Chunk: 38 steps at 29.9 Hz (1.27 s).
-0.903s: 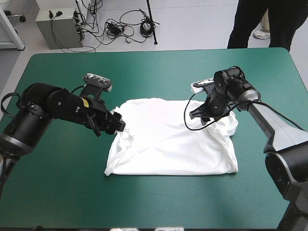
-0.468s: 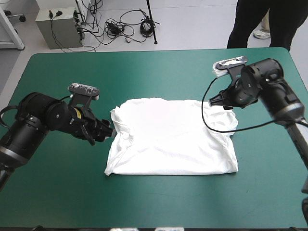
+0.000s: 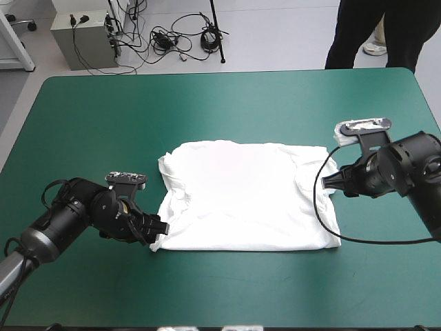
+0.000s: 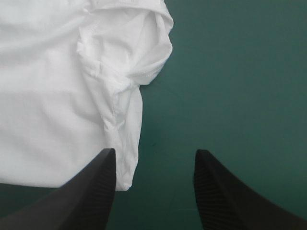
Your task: Fold the cloth
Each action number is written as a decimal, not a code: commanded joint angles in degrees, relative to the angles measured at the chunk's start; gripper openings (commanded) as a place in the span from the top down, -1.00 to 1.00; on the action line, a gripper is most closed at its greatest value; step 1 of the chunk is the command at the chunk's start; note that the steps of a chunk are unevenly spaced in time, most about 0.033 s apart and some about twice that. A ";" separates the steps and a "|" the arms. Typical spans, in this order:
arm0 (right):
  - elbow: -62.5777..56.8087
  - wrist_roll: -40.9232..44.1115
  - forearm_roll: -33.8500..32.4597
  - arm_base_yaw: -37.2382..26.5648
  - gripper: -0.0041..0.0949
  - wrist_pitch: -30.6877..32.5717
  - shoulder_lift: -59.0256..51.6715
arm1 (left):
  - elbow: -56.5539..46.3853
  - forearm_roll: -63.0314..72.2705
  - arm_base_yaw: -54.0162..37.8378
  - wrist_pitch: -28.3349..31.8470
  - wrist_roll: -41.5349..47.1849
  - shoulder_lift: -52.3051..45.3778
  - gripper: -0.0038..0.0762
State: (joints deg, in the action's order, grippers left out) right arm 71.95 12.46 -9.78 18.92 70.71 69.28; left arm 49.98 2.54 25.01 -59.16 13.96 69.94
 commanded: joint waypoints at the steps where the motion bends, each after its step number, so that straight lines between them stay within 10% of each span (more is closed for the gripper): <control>1: -2.61 1.09 -1.80 -0.02 -0.06 -5.00 -4.55 | -1.30 0.85 0.23 6.10 1.96 0.60 -0.41; 14: -11.46 1.34 0.18 -0.02 -0.10 -3.61 -9.33 | -1.52 5.76 0.23 8.86 -0.74 15.02 -0.36; 24: -23.64 1.07 5.31 -0.02 -0.30 -14.15 -8.37 | -1.52 5.35 3.67 13.66 -0.48 15.52 0.91; 38: -31.09 2.81 7.75 -0.02 -0.30 -26.17 3.14 | -1.52 5.40 3.67 14.27 -0.85 15.52 0.93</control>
State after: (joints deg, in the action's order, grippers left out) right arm 40.65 15.07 -2.26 18.92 48.24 71.53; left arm 48.43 5.90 27.98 -49.51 12.95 85.15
